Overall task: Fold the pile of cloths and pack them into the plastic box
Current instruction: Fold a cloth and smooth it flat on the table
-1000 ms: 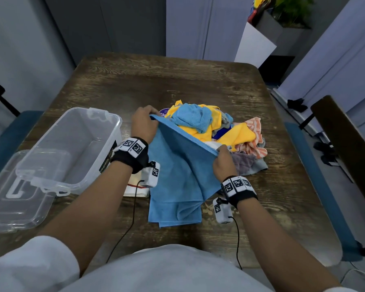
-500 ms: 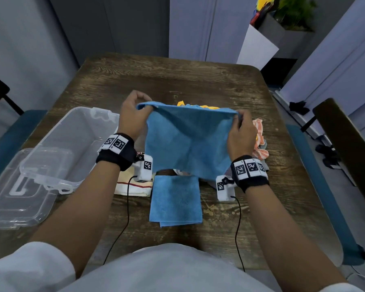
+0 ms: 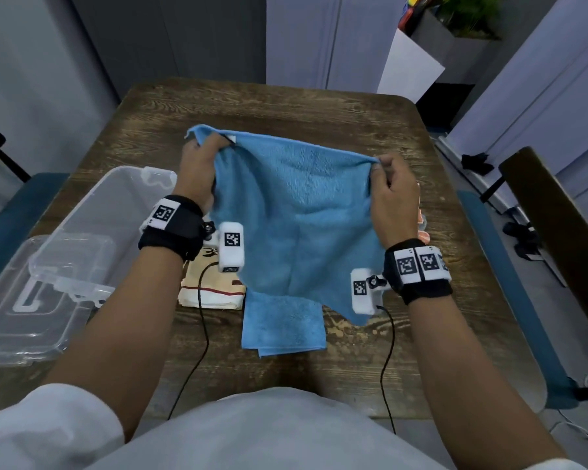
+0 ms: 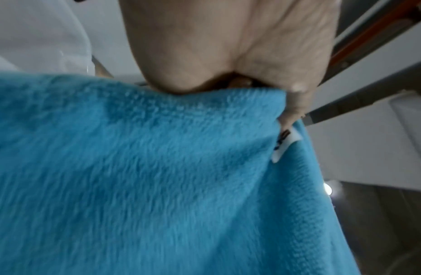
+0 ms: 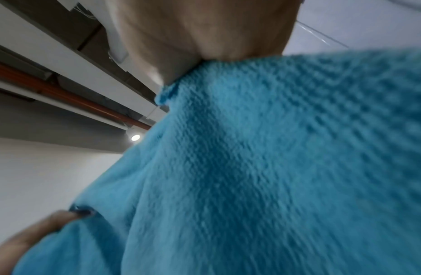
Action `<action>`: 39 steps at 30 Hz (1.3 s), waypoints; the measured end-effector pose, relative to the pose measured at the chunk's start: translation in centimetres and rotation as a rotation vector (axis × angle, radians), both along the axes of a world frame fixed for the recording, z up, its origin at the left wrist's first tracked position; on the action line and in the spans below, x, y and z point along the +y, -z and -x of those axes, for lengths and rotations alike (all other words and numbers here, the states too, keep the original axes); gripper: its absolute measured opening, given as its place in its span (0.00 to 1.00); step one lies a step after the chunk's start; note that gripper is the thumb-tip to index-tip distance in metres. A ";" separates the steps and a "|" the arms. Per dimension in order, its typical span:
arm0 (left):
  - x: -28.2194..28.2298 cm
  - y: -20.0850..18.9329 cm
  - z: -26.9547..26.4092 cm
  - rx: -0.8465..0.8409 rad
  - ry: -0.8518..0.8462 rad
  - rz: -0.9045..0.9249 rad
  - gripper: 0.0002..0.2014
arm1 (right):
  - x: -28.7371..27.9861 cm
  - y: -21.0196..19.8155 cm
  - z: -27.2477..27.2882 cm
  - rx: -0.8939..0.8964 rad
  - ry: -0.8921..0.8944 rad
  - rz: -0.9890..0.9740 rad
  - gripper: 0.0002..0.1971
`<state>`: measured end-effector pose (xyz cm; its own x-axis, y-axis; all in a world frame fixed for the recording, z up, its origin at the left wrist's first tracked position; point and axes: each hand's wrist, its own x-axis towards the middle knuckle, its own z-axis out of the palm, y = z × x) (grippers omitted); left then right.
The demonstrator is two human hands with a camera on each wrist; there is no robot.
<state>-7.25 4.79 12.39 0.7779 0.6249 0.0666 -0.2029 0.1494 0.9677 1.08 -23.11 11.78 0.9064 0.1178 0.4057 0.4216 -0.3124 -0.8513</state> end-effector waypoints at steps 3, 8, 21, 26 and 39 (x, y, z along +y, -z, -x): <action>2.7 3.0 -1.4 0.361 0.040 -0.411 0.07 | -0.3 1.4 -2.2 0.074 0.007 0.241 0.08; 4.3 11.3 -1.8 0.908 0.164 -0.794 0.17 | -0.1 8.5 -4.4 0.262 -0.104 0.682 0.08; 2.1 15.0 -0.9 0.616 0.511 -0.492 0.02 | -0.4 15.4 -5.8 0.396 -0.056 0.803 0.10; 1.4 15.5 -1.1 0.612 0.548 -0.157 0.12 | -1.1 16.8 -6.9 0.472 0.023 0.819 0.09; 3.3 18.7 -3.4 0.755 0.031 -0.390 0.24 | -1.6 17.9 -7.2 0.573 -0.013 0.926 0.13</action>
<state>-3.85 8.07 -6.30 0.7168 0.6424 -0.2711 0.5165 -0.2280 0.8254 8.30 -24.70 -6.11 0.9290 0.1717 -0.3278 0.0455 -0.9321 -0.3592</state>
